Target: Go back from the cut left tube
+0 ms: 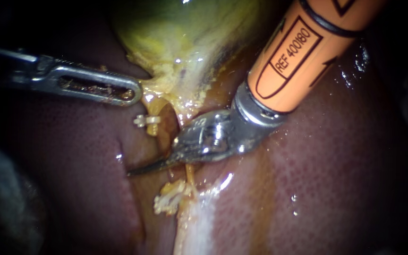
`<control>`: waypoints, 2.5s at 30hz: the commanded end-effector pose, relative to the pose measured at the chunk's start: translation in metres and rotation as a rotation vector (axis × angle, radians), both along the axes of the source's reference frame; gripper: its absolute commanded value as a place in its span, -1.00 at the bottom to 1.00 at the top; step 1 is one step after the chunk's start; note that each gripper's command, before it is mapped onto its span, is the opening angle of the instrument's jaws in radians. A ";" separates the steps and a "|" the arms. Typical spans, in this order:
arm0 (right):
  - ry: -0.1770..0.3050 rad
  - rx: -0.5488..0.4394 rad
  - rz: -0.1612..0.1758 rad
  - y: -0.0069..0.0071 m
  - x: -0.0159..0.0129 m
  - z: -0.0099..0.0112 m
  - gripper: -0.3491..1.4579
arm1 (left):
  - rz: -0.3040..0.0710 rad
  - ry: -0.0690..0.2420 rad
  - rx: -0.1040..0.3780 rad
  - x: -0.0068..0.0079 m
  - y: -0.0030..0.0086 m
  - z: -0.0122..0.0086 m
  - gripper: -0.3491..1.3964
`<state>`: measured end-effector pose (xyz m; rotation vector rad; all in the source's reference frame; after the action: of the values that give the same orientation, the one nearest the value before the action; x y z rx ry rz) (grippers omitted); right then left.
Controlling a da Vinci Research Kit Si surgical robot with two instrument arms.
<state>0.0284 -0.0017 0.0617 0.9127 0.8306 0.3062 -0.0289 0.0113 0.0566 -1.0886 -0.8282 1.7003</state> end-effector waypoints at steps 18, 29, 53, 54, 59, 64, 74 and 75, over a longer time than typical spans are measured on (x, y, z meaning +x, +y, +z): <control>-0.050 -0.095 0.216 0.0002 -0.0006 -0.0002 0.95 | 0.001 0.000 0.000 0.0001 0.0000 0.0001 -1.00; -0.117 -0.386 0.193 0.0021 -0.0055 -0.0050 0.99 | 0.002 -0.001 0.000 0.0002 0.0000 0.0002 -1.00; -0.226 -0.534 0.212 0.0031 -0.0180 -0.0077 0.99 | -0.004 0.004 -0.005 -0.0002 -0.0004 0.0006 -1.00; -0.228 -0.537 0.213 0.0031 -0.0181 -0.0077 0.99 | -0.003 0.003 -0.005 -0.0003 -0.0005 0.0007 -1.00; -0.232 -0.542 0.218 0.0033 -0.0187 -0.0078 0.99 | 0.004 -0.001 -0.006 -0.0014 -0.0011 0.0015 -1.00; -0.231 -0.542 0.217 0.0033 -0.0190 -0.0077 0.99 | 0.010 -0.004 -0.009 -0.0026 -0.0017 0.0027 -1.00; -0.230 -0.542 0.216 0.0033 -0.0193 -0.0078 0.99 | 0.015 -0.007 -0.007 -0.0036 -0.0020 0.0040 -1.00; -0.230 -0.542 0.216 0.0033 -0.0193 -0.0078 0.99 | 0.015 -0.007 -0.007 -0.0036 -0.0020 0.0040 -1.00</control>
<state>0.0090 0.0016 0.0539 0.2748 0.7453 0.3440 -0.0325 0.0093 0.0606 -1.0965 -0.8364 1.7139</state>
